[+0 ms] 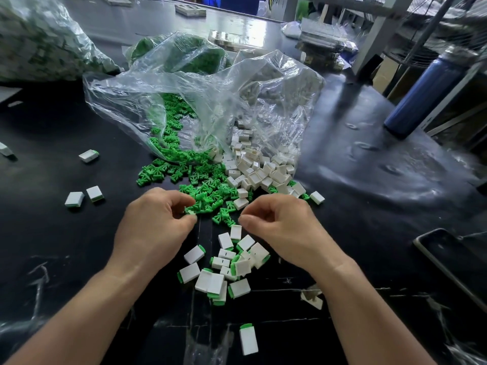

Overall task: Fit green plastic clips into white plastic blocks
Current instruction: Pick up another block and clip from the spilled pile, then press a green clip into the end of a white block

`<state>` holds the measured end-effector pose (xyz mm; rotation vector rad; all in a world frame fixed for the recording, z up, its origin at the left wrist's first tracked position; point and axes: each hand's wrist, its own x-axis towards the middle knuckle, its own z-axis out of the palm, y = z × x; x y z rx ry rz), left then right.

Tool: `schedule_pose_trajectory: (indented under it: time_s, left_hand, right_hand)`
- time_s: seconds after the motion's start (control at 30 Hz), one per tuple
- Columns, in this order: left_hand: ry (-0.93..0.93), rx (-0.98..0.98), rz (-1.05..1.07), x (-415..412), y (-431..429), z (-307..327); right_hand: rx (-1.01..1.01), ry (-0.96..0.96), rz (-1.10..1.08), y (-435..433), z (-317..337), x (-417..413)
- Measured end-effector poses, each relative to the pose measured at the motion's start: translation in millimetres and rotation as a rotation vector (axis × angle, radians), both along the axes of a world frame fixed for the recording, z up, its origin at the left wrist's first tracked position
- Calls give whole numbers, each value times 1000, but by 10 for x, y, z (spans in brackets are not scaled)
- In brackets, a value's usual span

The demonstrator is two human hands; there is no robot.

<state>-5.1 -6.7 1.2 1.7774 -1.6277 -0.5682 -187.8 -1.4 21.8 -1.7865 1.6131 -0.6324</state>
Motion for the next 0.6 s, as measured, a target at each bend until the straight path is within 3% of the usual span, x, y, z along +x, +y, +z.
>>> schedule_pose_trajectory:
  time_s: [0.17,0.43,0.6]
  left_hand:
    - [-194,99,-61,-22,51,43]
    - [-239,115,-72,-39,64,31]
    - [-251,117,-84,-21,50,23]
  right_hand:
    - [-238,200,-65,-83,-154,49]
    - [-188,406,54,-189,-309,83]
    - [-165,353,-4,-205,-312,65]
